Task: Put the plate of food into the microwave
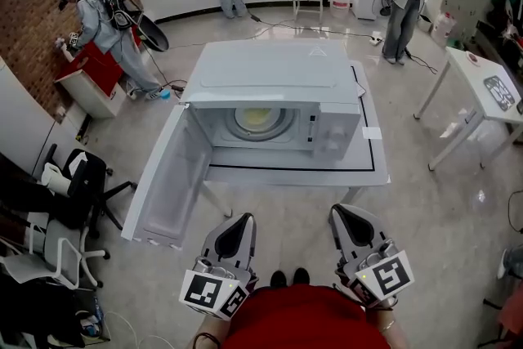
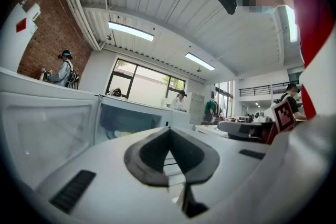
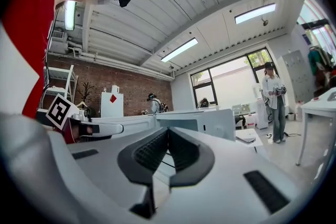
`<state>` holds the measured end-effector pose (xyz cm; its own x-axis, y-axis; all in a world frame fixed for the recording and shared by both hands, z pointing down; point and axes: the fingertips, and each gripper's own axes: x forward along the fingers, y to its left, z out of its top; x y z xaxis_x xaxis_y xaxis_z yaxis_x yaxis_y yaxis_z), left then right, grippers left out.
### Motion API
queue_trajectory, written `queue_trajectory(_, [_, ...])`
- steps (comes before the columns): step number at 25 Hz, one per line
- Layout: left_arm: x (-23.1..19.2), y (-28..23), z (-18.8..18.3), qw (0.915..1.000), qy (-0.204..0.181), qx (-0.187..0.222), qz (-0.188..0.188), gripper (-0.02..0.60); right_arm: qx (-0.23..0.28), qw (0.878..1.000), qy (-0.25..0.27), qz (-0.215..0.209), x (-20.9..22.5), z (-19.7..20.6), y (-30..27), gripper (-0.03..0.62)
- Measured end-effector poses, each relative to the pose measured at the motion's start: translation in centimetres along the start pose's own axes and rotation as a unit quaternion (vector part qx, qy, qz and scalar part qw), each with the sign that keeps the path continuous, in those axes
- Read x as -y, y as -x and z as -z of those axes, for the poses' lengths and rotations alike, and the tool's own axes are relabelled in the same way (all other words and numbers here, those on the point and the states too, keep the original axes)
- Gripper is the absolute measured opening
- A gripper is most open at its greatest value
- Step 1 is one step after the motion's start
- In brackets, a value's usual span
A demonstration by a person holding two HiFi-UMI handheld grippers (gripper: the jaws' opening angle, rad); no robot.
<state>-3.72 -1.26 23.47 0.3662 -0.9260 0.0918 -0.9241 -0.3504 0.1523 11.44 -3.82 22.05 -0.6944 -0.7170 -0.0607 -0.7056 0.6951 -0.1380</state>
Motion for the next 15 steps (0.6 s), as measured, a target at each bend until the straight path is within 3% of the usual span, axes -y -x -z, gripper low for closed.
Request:
queue_trajectory(6, [1.2, 0.0, -0.2, 0.9996, -0.028, 0.003, 0.003, 0.009, -0.001, 1.000, -0.015, 0.002, 0.4, 0.1, 1.2, 0.014])
queue_trajectory(15, [2.1, 0.8, 0.2, 0.9997, -0.024, 0.004, -0.003, 0.009, -0.007, 1.000, -0.009, -0.003, -0.2, 0.2, 1.8, 0.014])
